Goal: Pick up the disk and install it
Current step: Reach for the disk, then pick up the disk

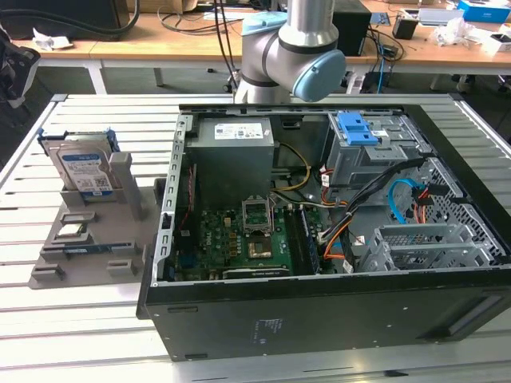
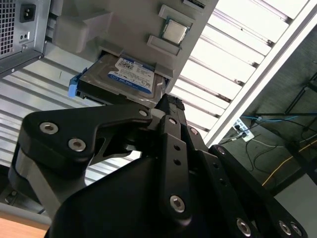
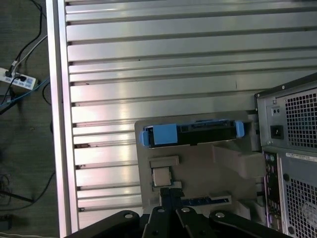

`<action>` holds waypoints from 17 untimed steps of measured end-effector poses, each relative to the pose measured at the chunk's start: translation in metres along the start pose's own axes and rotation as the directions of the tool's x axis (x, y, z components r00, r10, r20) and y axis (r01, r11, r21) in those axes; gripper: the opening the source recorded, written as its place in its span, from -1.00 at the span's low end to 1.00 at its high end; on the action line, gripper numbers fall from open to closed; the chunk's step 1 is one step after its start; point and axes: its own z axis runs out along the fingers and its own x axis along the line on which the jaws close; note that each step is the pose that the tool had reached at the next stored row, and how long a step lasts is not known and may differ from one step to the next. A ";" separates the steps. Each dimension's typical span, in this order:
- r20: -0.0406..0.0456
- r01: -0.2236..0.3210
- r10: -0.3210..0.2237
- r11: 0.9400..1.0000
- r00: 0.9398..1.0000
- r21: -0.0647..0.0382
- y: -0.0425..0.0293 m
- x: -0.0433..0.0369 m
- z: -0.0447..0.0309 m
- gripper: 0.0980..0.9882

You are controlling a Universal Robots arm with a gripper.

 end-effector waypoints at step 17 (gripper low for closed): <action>-0.004 0.104 -0.104 0.995 0.995 -0.003 0.0000 0.0002 0.0000 -0.98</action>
